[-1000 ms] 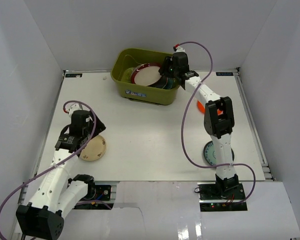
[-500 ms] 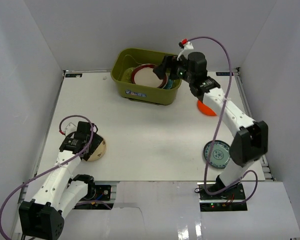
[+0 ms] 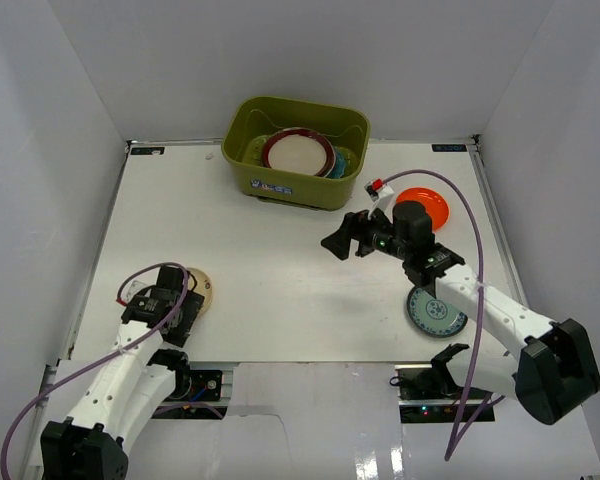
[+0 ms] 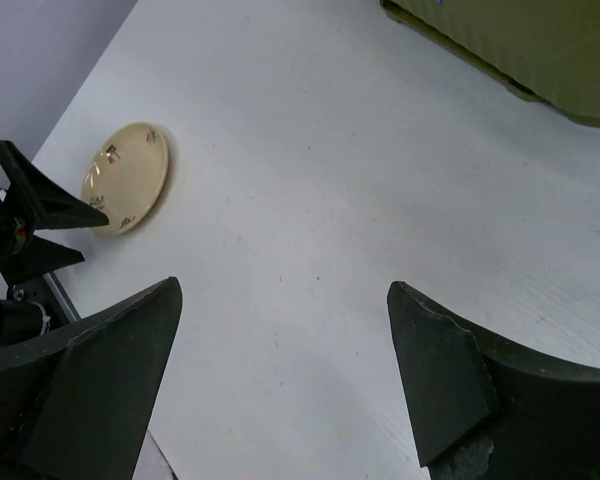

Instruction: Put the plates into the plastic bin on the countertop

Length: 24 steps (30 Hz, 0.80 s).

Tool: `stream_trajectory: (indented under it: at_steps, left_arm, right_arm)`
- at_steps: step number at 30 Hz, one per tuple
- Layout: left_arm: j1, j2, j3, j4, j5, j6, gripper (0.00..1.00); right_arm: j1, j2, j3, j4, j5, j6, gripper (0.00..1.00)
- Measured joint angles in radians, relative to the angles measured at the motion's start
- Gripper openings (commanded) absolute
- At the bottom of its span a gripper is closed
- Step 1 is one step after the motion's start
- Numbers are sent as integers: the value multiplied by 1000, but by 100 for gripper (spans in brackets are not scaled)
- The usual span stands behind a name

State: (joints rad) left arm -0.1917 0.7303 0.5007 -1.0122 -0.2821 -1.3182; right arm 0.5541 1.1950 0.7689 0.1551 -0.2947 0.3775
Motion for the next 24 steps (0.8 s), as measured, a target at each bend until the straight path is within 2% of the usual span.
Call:
stream_trajectory:
  at_steps: [6,10,12,13,15,18,21,24]
  left_arm:
    - [0,-24,-89,27,-47,-55,78]
    - [0,8,-99,94,-120,-79,78]
    - [0,34,-114,135,-146,-86,62]
    - [0,50,-117,154,-160,-87,48]
    - [0,72,-131,203,-181,-89,33]
    - [0,98,-142,275,-201,-87,19]
    - [1,76,-165,360,-204,-76,0]
    - [1,39,-173,408,-195,-24,0]
  right_arm:
    - [2,-163,-145,-12,8,-24,83]
    - [2,-200,-192,-35,27,-24,81]
    - [2,-204,-196,-48,39,-23,80]
    - [2,-207,-196,-51,46,-22,80]
    - [-1,-219,-196,-54,66,-19,80]
    - [-28,-239,-196,-72,98,-14,87]
    - [-118,-236,-196,-103,109,0,90]
    - [-244,-216,-196,-112,100,32,93]
